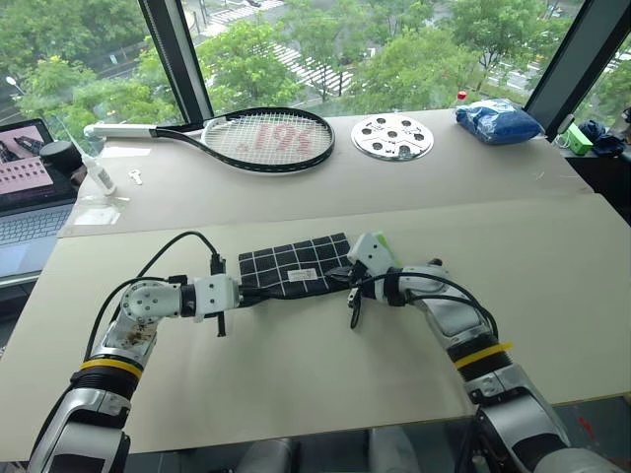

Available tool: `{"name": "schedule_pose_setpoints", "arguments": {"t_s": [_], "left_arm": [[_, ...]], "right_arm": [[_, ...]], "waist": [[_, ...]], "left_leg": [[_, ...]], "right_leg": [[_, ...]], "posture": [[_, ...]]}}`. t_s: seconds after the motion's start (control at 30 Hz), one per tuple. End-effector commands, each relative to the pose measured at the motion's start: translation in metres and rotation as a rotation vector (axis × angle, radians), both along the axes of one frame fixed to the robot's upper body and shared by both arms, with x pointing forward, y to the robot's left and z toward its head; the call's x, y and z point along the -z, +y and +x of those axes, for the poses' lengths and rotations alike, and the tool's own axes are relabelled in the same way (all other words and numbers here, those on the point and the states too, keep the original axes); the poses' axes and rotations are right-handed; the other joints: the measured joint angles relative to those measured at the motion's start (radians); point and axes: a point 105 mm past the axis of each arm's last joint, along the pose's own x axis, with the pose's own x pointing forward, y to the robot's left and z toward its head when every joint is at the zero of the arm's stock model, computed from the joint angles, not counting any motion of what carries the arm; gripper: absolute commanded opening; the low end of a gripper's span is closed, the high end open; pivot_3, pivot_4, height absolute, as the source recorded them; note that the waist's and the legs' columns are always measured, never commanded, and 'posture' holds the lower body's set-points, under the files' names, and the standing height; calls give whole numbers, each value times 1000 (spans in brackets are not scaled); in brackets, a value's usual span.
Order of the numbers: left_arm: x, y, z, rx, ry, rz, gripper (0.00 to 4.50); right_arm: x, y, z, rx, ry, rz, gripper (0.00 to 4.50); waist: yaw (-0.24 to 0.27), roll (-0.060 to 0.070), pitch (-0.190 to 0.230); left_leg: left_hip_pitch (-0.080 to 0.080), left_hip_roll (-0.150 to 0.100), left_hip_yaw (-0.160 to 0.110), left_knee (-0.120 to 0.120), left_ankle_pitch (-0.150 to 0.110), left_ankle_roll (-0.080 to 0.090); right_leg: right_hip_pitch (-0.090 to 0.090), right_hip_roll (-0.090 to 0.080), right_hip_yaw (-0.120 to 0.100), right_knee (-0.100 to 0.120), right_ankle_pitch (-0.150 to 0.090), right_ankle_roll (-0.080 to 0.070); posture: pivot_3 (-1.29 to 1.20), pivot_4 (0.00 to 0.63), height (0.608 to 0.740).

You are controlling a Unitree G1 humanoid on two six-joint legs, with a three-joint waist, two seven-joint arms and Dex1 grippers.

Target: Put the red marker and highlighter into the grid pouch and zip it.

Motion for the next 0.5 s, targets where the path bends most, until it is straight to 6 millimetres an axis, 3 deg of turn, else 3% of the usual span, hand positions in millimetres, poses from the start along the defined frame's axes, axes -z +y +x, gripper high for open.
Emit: {"name": "schedule_pose_setpoints", "arguments": {"t_s": [0.03,0.2,0.37,0.5], "left_arm": [[-19,2,7,-64,-20,-77,0],[-12,12,6,-170,31,-116,0],[-16,17,3,-259,44,-200,0],[-16,21,1,-328,37,-226,0]], "right_arm": [[-13,-9,10,94,82,131,595],[-35,-22,18,160,104,198,2228],[-73,-35,9,122,185,382,3892],[-116,-55,0,95,132,498,3892]], "waist": [[-1,0,0],[-6,0,0],[-18,0,0],[-18,0,0]], "left_leg": [[0,0,0,0,0,0],[-2,1,0,0,0,0],[-3,2,0,-1,0,0],[-3,4,0,-1,0,0]], "right_leg": [[0,0,0,0,0,0],[-2,1,0,0,1,0],[-3,2,0,0,1,-1],[-3,2,0,0,2,-1]], "posture": [[0,150,740],[0,150,740],[0,150,740],[0,150,740]]}}
